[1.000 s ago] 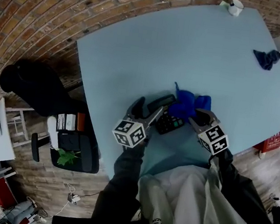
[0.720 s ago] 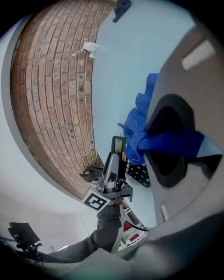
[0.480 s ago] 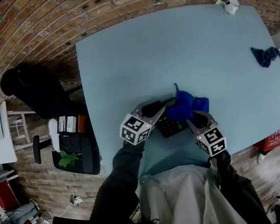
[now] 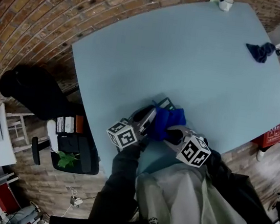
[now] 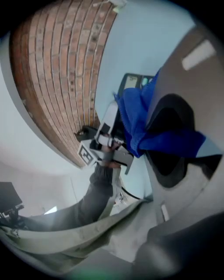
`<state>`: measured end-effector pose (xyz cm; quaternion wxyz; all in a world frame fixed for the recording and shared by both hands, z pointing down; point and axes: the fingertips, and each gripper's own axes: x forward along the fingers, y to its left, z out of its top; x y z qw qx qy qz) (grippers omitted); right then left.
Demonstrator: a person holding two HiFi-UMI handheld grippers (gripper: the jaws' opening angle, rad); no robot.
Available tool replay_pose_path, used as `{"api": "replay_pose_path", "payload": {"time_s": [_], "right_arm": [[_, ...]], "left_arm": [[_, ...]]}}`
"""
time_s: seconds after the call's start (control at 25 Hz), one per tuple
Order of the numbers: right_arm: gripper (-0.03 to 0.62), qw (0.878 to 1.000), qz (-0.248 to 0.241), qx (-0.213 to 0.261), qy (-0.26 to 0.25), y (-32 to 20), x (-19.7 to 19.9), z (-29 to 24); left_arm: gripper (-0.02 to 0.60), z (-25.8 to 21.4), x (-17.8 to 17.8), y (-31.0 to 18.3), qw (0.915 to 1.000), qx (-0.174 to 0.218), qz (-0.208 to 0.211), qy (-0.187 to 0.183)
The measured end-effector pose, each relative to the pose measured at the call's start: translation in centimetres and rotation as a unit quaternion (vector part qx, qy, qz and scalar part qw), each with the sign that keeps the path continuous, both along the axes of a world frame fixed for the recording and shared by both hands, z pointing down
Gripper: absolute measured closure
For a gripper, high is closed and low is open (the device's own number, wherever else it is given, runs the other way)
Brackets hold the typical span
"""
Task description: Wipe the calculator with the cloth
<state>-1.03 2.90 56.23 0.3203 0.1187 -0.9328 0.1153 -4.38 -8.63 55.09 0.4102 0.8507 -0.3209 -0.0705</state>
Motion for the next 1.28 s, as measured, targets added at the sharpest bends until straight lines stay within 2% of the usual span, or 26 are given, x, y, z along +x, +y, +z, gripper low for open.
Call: {"api": "replay_pose_path", "payload": {"time_s": [0.04, 0.08, 0.16, 0.24, 0.28, 0.32, 0.4, 0.48, 0.56, 0.64, 0.72, 0.8, 0.92, 1.0, 1.08, 1.16, 1.2, 1.28], "right_arm": [[0.482, 1.0, -0.018, -0.001, 0.004, 0.8, -0.1, 0.2], [0.482, 1.0, -0.016, 0.004, 0.008, 0.8, 0.4, 0.4], [0.482, 0.999, 0.049, 0.016, 0.005, -1.3, 3.1, 0.7], [0.482, 0.99, 0.143, 0.021, -0.003, -4.4, 6.5, 0.4], [0.482, 0.985, 0.171, 0.029, -0.003, -5.5, 7.6, 0.0], [0.482, 0.983, 0.178, 0.044, -0.005, -6.0, 7.9, -0.7], [0.484, 0.988, 0.131, 0.084, -0.017, -4.9, 6.1, -2.9], [0.484, 0.992, 0.038, 0.118, -0.024, -1.5, 2.7, -5.0], [0.485, 0.989, -0.043, 0.139, -0.022, 2.1, -0.1, -6.3], [0.485, 0.983, -0.082, 0.163, -0.018, 3.7, -1.2, -6.9], [0.488, 0.978, -0.083, 0.188, -0.019, 3.3, -0.6, -7.8], [0.488, 0.975, -0.059, 0.21, -0.03, 1.8, 1.2, -9.0], [0.488, 0.967, 0.008, 0.25, -0.055, -1.6, 3.7, -11.3], [0.491, 0.955, 0.072, 0.276, -0.085, -4.5, 4.9, -12.9], [0.494, 0.947, 0.146, 0.253, -0.136, -6.8, 5.9, -14.5], [0.496, 0.944, 0.186, 0.195, -0.193, -7.1, 6.0, -15.9], [0.497, 0.945, 0.177, 0.174, -0.214, -6.4, 5.6, -16.4], [0.499, 0.955, 0.117, 0.152, -0.224, -3.6, 4.0, -16.5]], "left_arm": [[0.541, -0.2, -0.2, 0.1, 0.9999, 0.005, 0.004, 0.011], [0.54, -0.6, -0.5, 0.2, 0.9998, 0.01, 0.007, 0.019], [0.54, -1.8, -1.1, 0.4, 0.9993, 0.02, 0.01, 0.031], [0.54, -3.2, -1.9, 0.5, 0.9984, 0.032, 0.004, 0.045], [0.538, -3.8, -2.4, 0.5, 0.9979, 0.036, -0.005, 0.053], [0.538, -4.2, -2.9, 0.4, 0.9972, 0.037, -0.018, 0.063], [0.54, -5.0, -4.0, 0.1, 0.9944, 0.029, -0.054, 0.087], [0.54, -5.8, -4.8, -0.1, 0.9884, 0.022, -0.09, 0.12], [0.54, -6.8, -5.3, 0.1, 0.9802, 0.019, -0.114, 0.161], [0.54, -8.3, -5.5, 0.5, 0.9697, 0.018, -0.121, 0.211], [0.54, -9.9, -6.2, 1.0, 0.9583, 0.027, -0.122, 0.257], [0.54, -11.1, -7.3, 1.2, 0.9506, 0.04, -0.128, 0.28], [0.541, -12.5, -8.1, 1.9, 0.9435, 0.053, -0.12, 0.304], [0.543, -13.3, -7.5, 2.6, 0.9441, 0.058, -0.103, 0.308], [0.545, -13.8, -6.7, 3.2, 0.9429, 0.061, -0.095, 0.313], [0.545, -14.3, -6.7, 3.4, 0.932, 0.068, -0.107, 0.339], [0.545, -14.5, -7.0, 3.4, 0.9265, 0.073, -0.116, 0.351], [0.546, -14.7, -7.5, 3.5, 0.9216, 0.08, -0.127, 0.358]]}}
